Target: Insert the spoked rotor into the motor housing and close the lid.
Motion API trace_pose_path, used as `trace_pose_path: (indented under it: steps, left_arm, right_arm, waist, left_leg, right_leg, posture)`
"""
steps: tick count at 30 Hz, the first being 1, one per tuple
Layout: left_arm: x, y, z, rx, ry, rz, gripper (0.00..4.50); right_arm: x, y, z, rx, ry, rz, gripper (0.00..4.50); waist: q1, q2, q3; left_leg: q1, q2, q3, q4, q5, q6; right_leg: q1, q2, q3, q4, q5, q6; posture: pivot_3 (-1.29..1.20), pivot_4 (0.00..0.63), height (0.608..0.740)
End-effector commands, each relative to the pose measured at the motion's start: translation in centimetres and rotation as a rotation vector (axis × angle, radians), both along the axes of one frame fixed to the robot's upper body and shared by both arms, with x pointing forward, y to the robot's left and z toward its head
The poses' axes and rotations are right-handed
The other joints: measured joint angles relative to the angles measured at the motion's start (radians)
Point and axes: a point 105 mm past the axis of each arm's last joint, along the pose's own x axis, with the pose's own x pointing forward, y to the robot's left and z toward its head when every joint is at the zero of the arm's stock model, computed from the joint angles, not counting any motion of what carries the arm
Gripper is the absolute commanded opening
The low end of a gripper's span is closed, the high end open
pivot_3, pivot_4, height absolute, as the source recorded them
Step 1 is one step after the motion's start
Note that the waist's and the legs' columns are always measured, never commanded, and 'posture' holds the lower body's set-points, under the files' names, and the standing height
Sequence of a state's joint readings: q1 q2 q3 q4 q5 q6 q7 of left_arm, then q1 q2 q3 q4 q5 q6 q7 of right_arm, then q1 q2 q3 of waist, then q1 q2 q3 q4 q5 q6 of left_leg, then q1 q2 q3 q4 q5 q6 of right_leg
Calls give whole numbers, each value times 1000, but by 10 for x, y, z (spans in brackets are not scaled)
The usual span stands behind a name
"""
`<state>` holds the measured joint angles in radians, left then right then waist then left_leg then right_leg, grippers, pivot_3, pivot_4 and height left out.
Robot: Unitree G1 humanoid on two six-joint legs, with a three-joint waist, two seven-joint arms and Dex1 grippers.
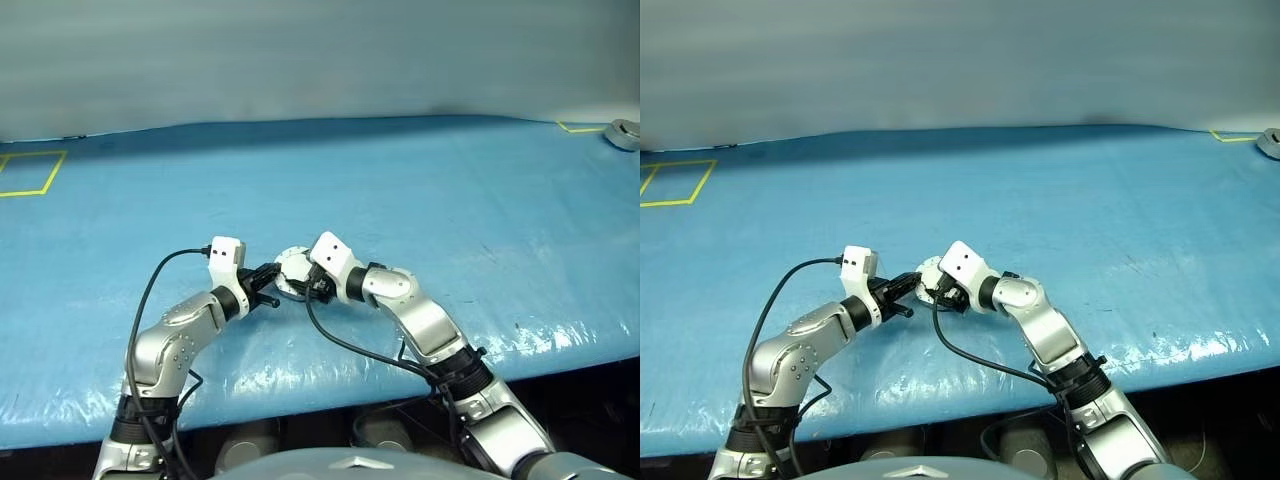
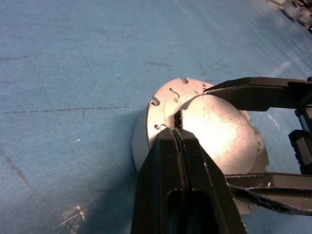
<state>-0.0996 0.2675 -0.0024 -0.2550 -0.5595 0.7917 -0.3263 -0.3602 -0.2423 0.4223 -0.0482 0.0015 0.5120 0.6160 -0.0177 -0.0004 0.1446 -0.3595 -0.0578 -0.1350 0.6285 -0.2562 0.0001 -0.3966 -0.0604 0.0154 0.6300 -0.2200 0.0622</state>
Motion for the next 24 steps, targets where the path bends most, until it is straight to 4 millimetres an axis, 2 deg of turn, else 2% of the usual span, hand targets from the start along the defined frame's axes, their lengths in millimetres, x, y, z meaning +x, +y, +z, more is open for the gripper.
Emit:
trace_pose_path:
  steps: [1, 3, 4, 9, 12, 17, 20, 24]
  left_arm:
    - [-5, -4, -11, 19, 48, -20, 0]
    - [-5, -3, -9, 23, 40, -19, 0]
    - [-5, -2, -8, 31, 30, -19, 0]
    - [-4, 2, -3, 45, 5, -16, 0]
    - [-3, 4, -1, 52, -4, -20, 0]
    - [-1, 3, 1, 61, -22, -35, 0]
    - [0, 1, 3, 61, -30, -44, 0]
    - [0, 1, 3, 61, -32, -45, 0]
  right_arm:
    - [-13, -12, -29, -40, 133, -43, 3808]
    - [-15, -15, -20, -9, 90, -58, 4391]
    - [-16, -17, -12, 31, 67, -86, 4484]
    - [-26, -41, 12, 147, 23, -196, 4484]
    - [-33, -57, 20, 251, 73, -295, 4484]
    - [-39, -69, 17, 495, 288, -451, 4484]
    - [-36, -62, 5, 606, 432, -538, 4484]
    - [-30, -49, 6, 790, 570, -586, 4484]
  waist:
    - [3, 0, 0]
    - [7, 0, 0]
    - [8, 0, 0]
    - [9, -1, 0]
    - [9, -1, 1]
    - [8, 0, 2]
    - [7, 0, 2]
    - [7, 2, 3]
  left_leg:
    - [0, 0, 0, 0, 0, 0]
    - [-1, 0, -1, 0, 0, 0]
    - [-1, 0, -1, 0, -1, 0]
    - [-8, -2, 0, 0, 0, -1]
    - [-10, -2, -1, 0, 0, -1]
    - [-17, -1, -1, 0, 0, -1]
    - [-17, -1, 0, 0, 0, 0]
    - [-18, -1, -1, 1, 0, 0]
  right_leg:
    - [0, 0, 0, 0, 0, 0]
    - [0, 0, 0, -1, 0, 0]
    - [0, 0, 0, -1, 0, 0]
    - [-2, -2, 1, -2, -1, 1]
    - [-4, -2, 0, -2, -1, 1]
    - [-13, -1, 1, 0, -1, 0]
    - [-14, -1, 1, 1, 2, -4]
    - [-14, -1, 0, 1, 2, -4]
  posture:
    - [0, 150, 740]
    - [0, 150, 740]
    - [0, 150, 740]
    - [0, 150, 740]
    - [0, 150, 740]
    - [0, 150, 740]
    - [0, 150, 740]
    - [0, 150, 740]
